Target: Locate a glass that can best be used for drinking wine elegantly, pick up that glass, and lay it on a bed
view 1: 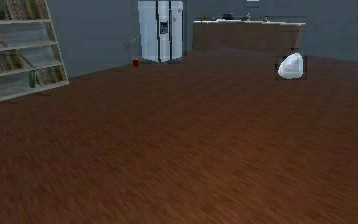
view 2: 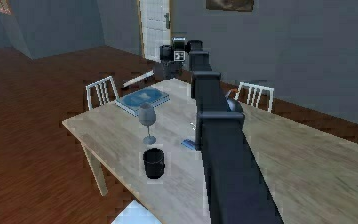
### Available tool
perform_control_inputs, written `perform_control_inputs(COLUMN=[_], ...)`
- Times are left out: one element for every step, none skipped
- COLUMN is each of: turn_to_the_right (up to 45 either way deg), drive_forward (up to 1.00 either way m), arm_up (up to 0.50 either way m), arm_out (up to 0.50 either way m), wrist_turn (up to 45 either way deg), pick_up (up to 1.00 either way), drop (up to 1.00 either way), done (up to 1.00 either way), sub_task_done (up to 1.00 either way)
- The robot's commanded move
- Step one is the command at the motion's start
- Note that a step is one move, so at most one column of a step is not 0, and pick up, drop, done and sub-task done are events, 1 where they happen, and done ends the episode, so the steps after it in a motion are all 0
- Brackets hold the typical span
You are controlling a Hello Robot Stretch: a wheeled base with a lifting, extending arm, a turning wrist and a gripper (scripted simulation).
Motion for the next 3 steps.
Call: perform_control_inputs(turn_to_the_right=[0.0,0.0,0.0], drive_forward=[0.0,0.0,0.0], arm_up=[0.0,-0.18,0.0], arm_out=[0.0,0.0,0.0], wrist_turn=[6.0,0.0,0.0], pick_up=[0.0,0.0,1.0], drop=[0.0,0.0,0.0], done=[0.0,0.0,0.0], sub_task_done=[0.0,0.0,0.0])
